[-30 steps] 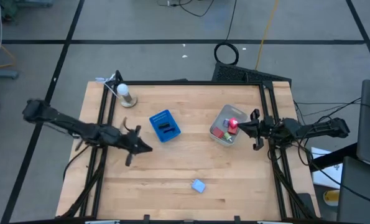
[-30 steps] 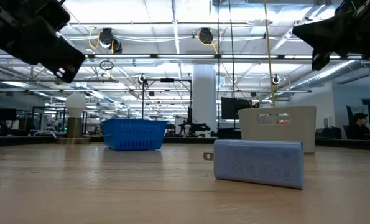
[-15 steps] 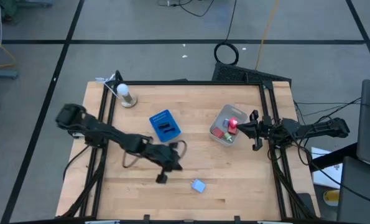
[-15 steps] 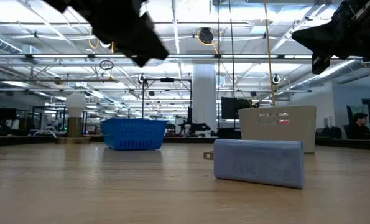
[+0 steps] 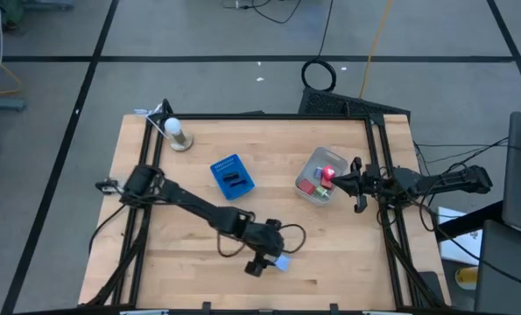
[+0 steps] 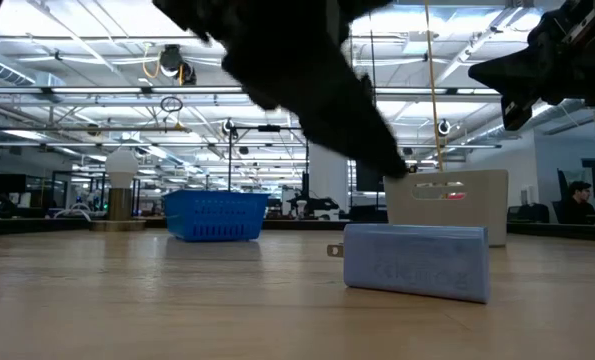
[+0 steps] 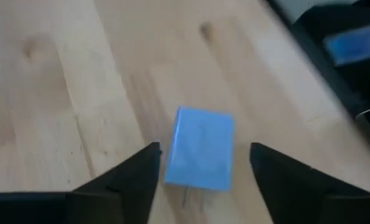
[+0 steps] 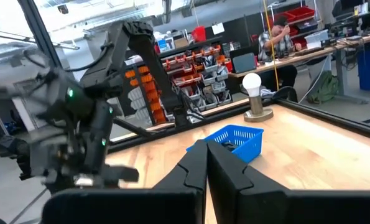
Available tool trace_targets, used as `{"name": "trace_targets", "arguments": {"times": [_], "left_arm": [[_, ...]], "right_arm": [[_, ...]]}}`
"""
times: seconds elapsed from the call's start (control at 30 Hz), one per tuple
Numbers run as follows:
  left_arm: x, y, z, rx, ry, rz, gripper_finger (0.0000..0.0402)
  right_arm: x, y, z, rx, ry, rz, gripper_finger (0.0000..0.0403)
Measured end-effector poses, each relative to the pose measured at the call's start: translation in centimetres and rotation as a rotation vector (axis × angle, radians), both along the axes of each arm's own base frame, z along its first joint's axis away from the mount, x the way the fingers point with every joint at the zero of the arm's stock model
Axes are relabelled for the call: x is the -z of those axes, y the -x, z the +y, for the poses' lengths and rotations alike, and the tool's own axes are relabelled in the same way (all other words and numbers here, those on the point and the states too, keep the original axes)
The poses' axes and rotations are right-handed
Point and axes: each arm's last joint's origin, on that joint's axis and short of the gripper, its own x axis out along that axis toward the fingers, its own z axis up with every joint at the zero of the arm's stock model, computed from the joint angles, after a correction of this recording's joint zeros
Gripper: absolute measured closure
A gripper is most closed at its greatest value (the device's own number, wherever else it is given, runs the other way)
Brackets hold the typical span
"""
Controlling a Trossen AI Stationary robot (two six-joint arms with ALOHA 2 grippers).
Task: Pick & Place Office items
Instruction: Put the blue charger adapter into the gray bin
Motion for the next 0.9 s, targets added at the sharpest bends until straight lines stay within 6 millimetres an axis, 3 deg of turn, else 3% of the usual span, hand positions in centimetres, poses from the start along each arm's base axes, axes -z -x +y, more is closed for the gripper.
{"name": "trace_targets", "arguments": {"times": [0.17, 0.37, 0.8, 0.9], "left_arm": [[1.5, -1.2, 0.0, 0.012, -0.019, 0.092, 0.0094], [2.3, -1.9, -0.7, 0.059, -0.009, 0.106, 0.0060], [3.9, -2.7, 0.1, 0.006, 0.140, 0.193, 0.0090], [3.8, -2.8, 0.6, -0.042, 0.101, 0.182, 0.0099]], "right_arm": [[0.0, 0.0, 0.0, -0.001, -0.006, 0.003, 0.0401], [0.1, 0.0, 0.0, -0.001, -0.006, 0.004, 0.0402], [0.0, 0.0, 0.0, 0.001, -0.006, -0.002, 0.0402], [0.0, -0.1, 0.0, 0.000, -0.006, -0.002, 0.0402]]}}
